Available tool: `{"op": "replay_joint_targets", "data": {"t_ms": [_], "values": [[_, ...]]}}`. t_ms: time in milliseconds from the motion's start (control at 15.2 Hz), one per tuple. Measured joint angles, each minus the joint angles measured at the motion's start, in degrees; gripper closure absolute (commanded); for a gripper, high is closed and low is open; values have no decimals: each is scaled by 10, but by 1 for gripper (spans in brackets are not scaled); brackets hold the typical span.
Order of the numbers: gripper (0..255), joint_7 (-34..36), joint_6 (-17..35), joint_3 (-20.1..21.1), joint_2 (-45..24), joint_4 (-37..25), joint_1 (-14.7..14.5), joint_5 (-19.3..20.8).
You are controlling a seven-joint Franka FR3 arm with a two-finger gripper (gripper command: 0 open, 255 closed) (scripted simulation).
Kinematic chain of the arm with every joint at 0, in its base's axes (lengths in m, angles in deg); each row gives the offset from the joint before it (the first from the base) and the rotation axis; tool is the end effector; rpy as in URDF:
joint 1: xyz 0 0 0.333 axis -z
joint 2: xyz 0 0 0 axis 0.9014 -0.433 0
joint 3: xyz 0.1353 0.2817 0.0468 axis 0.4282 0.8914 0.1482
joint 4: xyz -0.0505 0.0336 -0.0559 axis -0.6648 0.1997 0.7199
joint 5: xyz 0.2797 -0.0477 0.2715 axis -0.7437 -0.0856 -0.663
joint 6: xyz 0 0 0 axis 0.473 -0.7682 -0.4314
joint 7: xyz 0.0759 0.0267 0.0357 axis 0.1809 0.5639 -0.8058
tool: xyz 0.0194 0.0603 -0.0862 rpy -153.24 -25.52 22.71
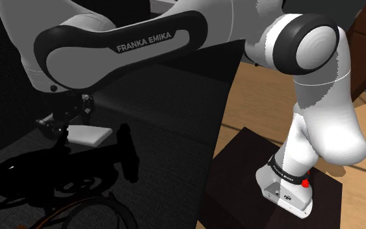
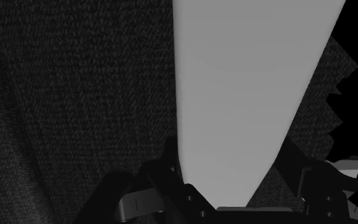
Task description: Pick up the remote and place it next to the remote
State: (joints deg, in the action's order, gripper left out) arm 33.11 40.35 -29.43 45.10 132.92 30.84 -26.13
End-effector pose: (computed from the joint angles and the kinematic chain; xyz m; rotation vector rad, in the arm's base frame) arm 0.5152 0.5219 0.4010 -3.0830 -0.5922 -0.0876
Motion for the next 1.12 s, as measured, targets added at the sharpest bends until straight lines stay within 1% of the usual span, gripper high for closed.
{"op": "replay_joint_targets", "data": {"t_ms": [66,132,264,330,462,792,858,1122], "values": [[255,-1,13,-1,2,9,3,-1],[255,0,11,-2,-10,-5,-1,2],[255,4,60,-3,-1,34,3,1],[255,3,78,-4,-6,43,3,1],[255,2,47,-3,-21,36,-5,0],[255,2,34,-3,-25,32,-8,0],[0,3,34,-3,-25,33,-8,0],[0,2,31,-3,-28,30,-9,0]]}}
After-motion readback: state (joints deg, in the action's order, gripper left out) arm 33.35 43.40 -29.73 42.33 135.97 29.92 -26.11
